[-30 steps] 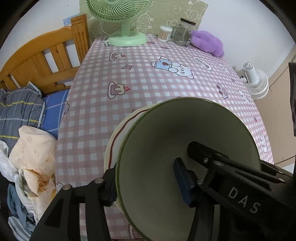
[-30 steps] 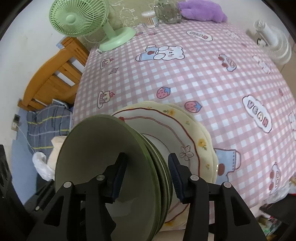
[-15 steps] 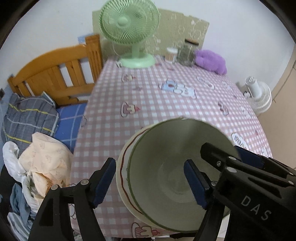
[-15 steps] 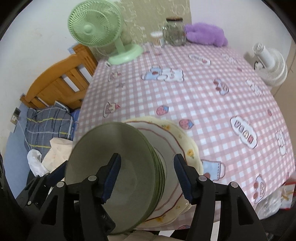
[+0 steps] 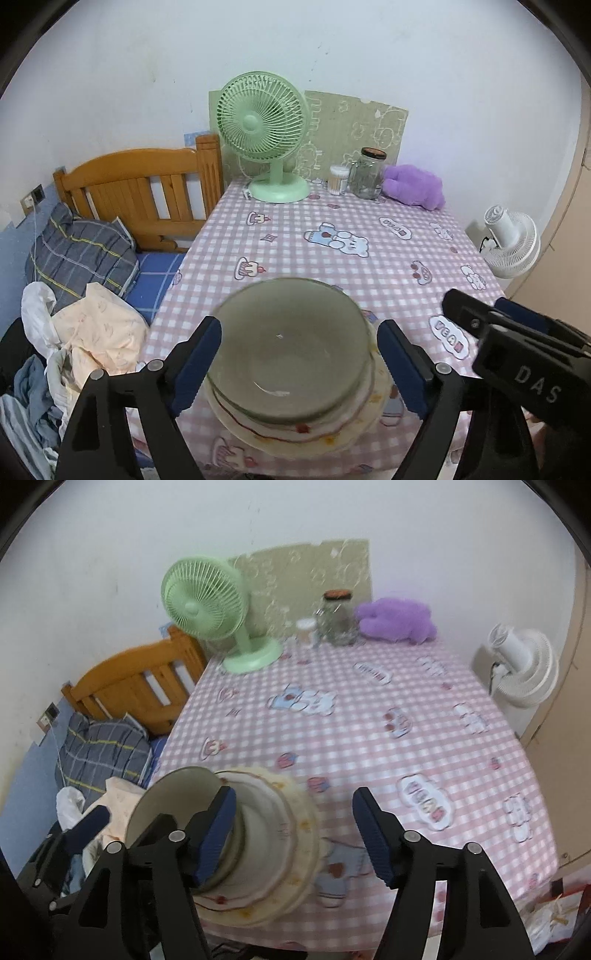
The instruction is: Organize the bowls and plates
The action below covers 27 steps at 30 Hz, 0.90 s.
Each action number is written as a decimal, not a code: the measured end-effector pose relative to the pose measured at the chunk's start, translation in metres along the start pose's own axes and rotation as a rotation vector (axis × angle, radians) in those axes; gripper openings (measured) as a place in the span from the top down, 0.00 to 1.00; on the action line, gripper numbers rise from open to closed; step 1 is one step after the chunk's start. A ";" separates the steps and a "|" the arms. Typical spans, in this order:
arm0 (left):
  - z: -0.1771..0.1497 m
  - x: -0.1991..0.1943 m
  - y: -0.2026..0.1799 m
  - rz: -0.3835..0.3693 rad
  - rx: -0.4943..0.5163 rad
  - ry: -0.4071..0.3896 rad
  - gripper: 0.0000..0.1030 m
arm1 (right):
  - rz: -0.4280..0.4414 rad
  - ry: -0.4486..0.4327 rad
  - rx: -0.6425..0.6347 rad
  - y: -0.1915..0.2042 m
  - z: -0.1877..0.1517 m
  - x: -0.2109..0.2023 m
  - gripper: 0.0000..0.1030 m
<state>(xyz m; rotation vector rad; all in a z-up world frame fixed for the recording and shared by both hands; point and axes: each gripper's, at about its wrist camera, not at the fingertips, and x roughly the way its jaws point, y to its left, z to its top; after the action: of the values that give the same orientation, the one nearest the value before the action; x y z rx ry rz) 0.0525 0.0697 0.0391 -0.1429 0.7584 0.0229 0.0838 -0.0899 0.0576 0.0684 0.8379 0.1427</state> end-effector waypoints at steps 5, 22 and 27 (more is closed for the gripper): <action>-0.022 -0.011 -0.018 0.008 -0.023 -0.030 0.10 | -0.038 -0.072 -0.023 -0.034 -0.019 -0.024 0.28; -0.096 -0.023 -0.046 0.018 -0.039 -0.123 0.07 | -0.087 -0.200 -0.141 -0.079 -0.097 -0.041 0.24; -0.108 -0.022 -0.051 0.019 -0.025 -0.129 0.07 | -0.091 -0.204 -0.123 -0.085 -0.111 -0.039 0.24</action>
<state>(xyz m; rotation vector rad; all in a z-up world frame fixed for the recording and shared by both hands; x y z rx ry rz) -0.0333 0.0053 -0.0167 -0.1565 0.6307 0.0587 -0.0164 -0.1795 0.0024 -0.0698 0.6262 0.0996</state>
